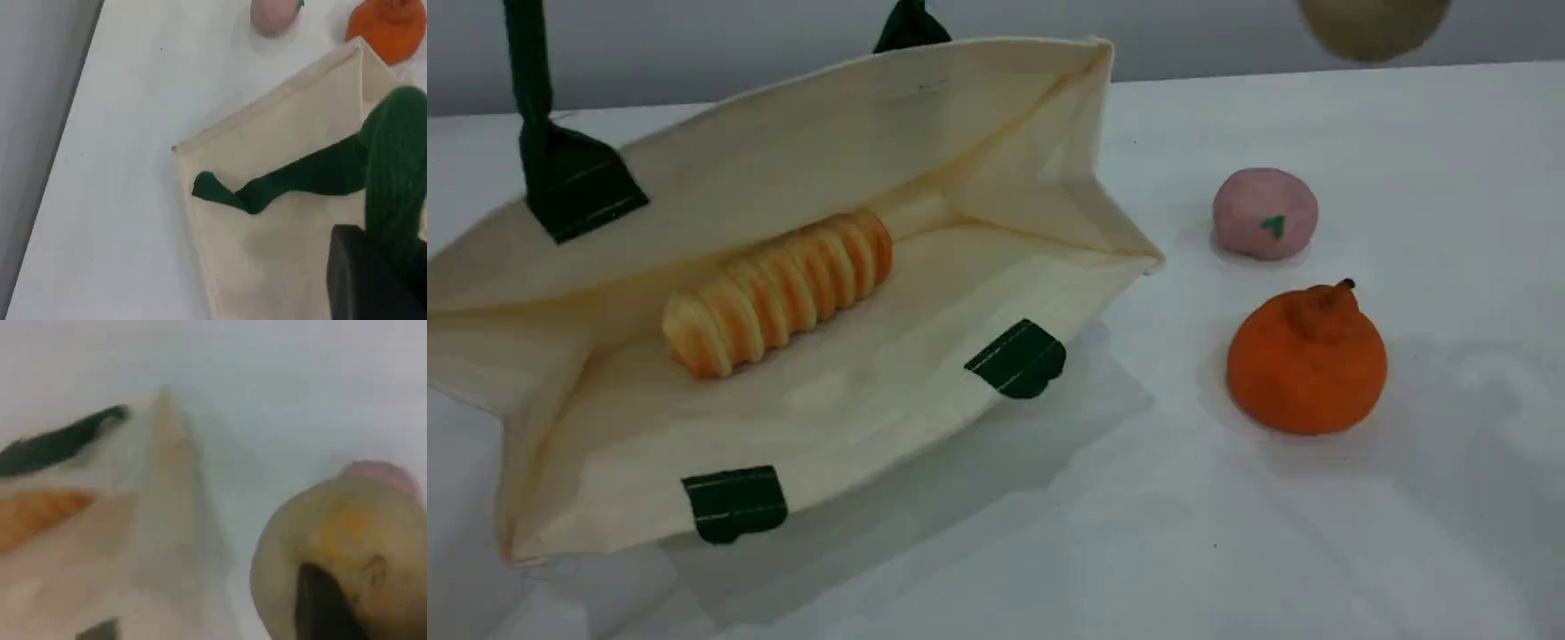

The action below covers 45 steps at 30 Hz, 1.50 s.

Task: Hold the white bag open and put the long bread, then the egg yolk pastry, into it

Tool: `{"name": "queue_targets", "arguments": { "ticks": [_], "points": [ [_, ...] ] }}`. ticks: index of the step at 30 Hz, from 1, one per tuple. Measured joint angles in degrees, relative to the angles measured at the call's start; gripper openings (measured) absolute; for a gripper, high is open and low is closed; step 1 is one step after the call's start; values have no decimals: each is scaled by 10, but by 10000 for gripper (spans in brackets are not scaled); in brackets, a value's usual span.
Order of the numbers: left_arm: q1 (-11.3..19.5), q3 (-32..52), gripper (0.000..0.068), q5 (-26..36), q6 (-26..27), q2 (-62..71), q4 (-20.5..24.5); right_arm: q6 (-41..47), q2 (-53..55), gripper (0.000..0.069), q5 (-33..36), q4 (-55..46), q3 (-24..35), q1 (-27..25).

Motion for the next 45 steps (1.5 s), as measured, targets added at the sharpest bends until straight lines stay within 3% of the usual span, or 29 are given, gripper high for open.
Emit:
{"name": "queue_targets", "arguments": {
  "ticks": [8, 14, 28, 35, 45],
  "points": [
    [0, 0, 82, 1, 0, 0, 0, -38, 23, 238, -213, -3, 115, 186],
    [0, 0, 82, 1, 0, 0, 0, -38, 91, 236, -315, -5, 117, 282],
    [0, 0, 82, 1, -1, -1, 3, 19, 301, 232, -549, -48, 95, 285],
    [0, 0, 82, 1, -1, -1, 3, 45, 368, 232, -546, -88, 40, 285],
    [0, 0, 82, 1, -1, -1, 3, 53, 376, 230, -520, -114, -27, 285]
  ]
}}
